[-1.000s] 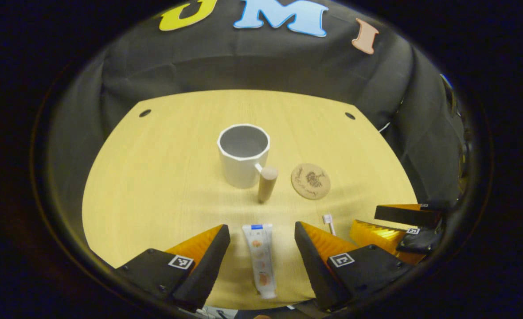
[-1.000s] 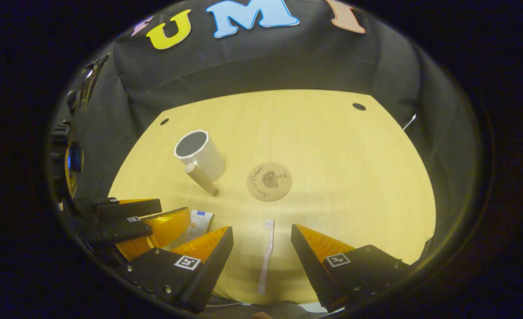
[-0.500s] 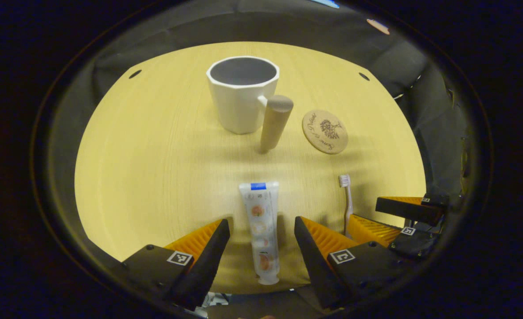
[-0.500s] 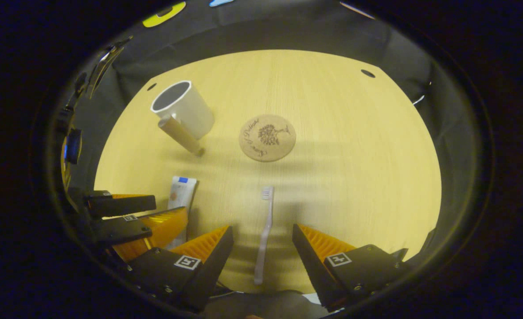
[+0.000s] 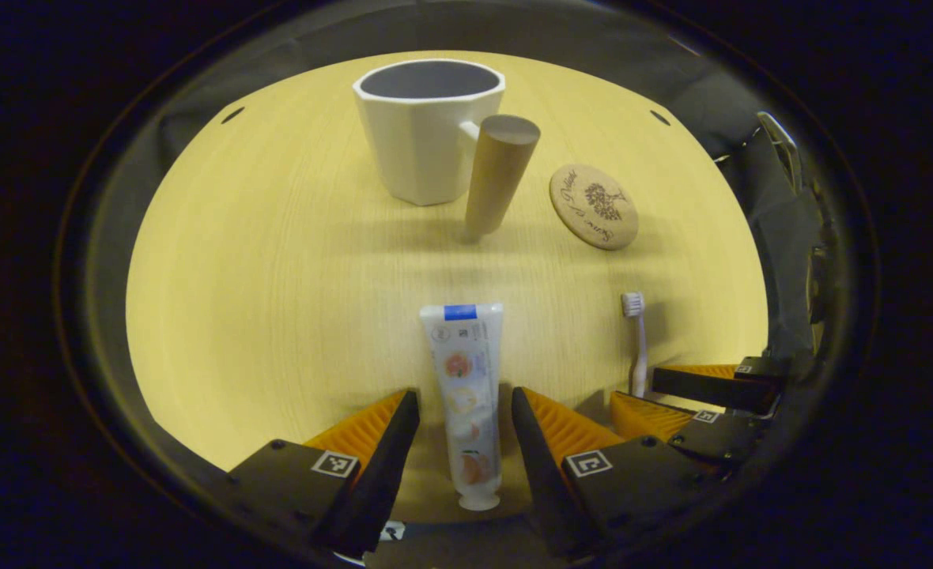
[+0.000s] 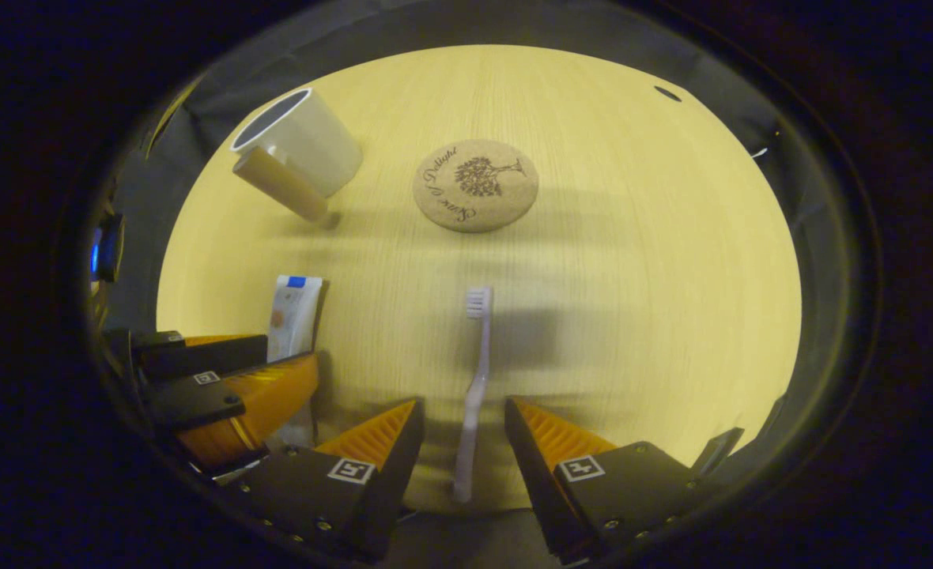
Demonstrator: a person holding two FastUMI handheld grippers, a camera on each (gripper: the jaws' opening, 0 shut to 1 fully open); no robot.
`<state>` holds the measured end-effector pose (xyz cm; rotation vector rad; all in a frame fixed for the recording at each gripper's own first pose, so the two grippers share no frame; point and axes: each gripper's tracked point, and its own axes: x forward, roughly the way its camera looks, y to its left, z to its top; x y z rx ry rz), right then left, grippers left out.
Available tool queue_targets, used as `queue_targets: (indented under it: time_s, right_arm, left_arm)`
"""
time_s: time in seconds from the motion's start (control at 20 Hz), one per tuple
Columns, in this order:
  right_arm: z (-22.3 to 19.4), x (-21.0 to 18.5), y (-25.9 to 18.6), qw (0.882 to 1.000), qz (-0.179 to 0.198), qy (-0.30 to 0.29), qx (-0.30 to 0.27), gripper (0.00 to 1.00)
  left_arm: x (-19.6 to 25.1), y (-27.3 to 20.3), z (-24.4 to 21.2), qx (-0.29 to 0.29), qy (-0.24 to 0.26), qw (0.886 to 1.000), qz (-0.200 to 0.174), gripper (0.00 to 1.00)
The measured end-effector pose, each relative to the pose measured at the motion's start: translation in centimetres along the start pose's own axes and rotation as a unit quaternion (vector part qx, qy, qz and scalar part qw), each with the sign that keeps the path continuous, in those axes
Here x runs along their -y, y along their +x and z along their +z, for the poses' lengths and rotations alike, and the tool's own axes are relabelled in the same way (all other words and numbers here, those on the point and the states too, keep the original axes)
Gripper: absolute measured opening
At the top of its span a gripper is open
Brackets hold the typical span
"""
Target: Put the toothbrush and toothpaste on the desktop into the cup, then pick up the cup and place it on the coaster on the desktop.
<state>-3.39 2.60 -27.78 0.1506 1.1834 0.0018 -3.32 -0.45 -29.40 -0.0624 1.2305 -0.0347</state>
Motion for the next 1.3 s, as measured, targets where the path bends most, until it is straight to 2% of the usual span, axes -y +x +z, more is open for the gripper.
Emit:
queue_targets:
  time_s: [0.1, 0.15, 0.2, 0.25, 0.3, 0.35, 0.4, 0.45, 0.5, 0.6, 0.7, 0.8, 0.85, 0.95, 1.05, 1.1, 1.25, 1.3]
  right_arm:
    - [0.1, 0.4, 0.1, 1.000, -0.009, 0.001, 0.000, 0.72]
    - [0.4, 0.5, 0.1, 1.000, -0.013, 0.005, 0.003, 0.71]
    - [0.3, 0.6, 0.2, 1.000, -0.014, 0.004, 0.000, 0.56]
    - [0.3, 0.7, 0.2, 1.000, -0.018, 0.001, -0.002, 0.60]
    - [0.3, 0.7, 0.3, 1.000, -0.022, -0.004, -0.005, 0.59]
    - [0.1, 1.1, 1.2, 0.999, -0.033, 0.000, -0.013, 0.59]
    - [-0.5, 0.5, 0.4, 0.999, -0.021, 0.012, -0.029, 0.33]
    - [-0.3, 0.6, 0.1, 0.999, -0.018, 0.016, -0.028, 0.29]
    - [-0.2, 0.7, 0.2, 0.999, -0.018, 0.015, -0.028, 0.31]
    - [0.1, 1.0, 0.3, 0.999, -0.022, 0.026, -0.022, 0.29]
    - [-0.1, 0.6, 0.2, 0.999, -0.010, 0.041, -0.027, 0.11]
    - [0.1, 0.7, 0.2, 0.999, -0.001, 0.048, -0.026, 0.11]
    - [0.2, 0.7, 0.1, 0.999, 0.004, 0.049, -0.023, 0.11]
    - [0.0, 0.7, 0.1, 0.999, 0.009, 0.047, -0.023, 0.11]
    - [-0.1, 0.6, 0.8, 0.998, 0.012, 0.054, -0.011, 0.11]
    - [0.2, 0.7, 0.2, 0.998, 0.015, 0.053, -0.008, 0.06]
    - [0.2, 0.7, 0.1, 0.998, 0.026, 0.056, -0.002, 0.06]
    - [0.2, 0.7, 0.0, 0.998, 0.030, 0.059, 0.002, 0.06]
  left_arm:
    - [-0.2, 0.5, -0.3, -0.008, -0.010, 1.000, 0.001, 0.78]
    - [-0.4, 0.5, -0.2, -0.005, -0.009, 1.000, 0.004, 0.76]
    - [-0.4, 0.5, -0.2, -0.006, -0.009, 1.000, 0.005, 0.75]
    - [-0.3, 0.6, -0.2, -0.006, -0.007, 1.000, 0.006, 0.75]
    - [-0.2, 0.6, -0.1, -0.004, -0.009, 1.000, 0.004, 0.75]
    - [-0.3, 0.6, -0.2, -0.005, -0.008, 1.000, 0.010, 0.63]
    - [-0.3, 0.6, -0.2, -0.005, -0.006, 1.000, 0.010, 0.54]
    - [-0.4, 0.6, -0.2, -0.006, -0.004, 1.000, 0.010, 0.55]
    - [-0.5, 0.7, -0.1, -0.003, -0.009, 1.000, 0.014, 0.51]
    - [-0.5, 0.7, -0.1, -0.003, -0.009, 1.000, 0.016, 0.45]
    - [-0.5, 0.6, -0.2, -0.004, -0.006, 1.000, 0.016, 0.42]
    - [-0.6, 0.6, -0.2, -0.005, -0.005, 1.000, 0.021, 0.42]
    - [-0.5, 0.6, -0.2, -0.008, -0.005, 1.000, 0.022, 0.37]
    - [-0.7, 0.5, 0.1, -0.002, 0.000, 1.000, 0.020, 0.36]
    - [-0.5, 0.4, 0.0, 0.008, 0.004, 1.000, 0.010, 0.30]
    - [-0.4, 0.4, 0.2, 0.015, 0.003, 1.000, 0.003, 0.29]
    - [0.1, 0.3, 0.4, 0.050, -0.008, 0.998, -0.022, 0.30]
    - [0.2, 0.3, 0.8, 0.057, -0.010, 0.998, -0.030, 0.22]
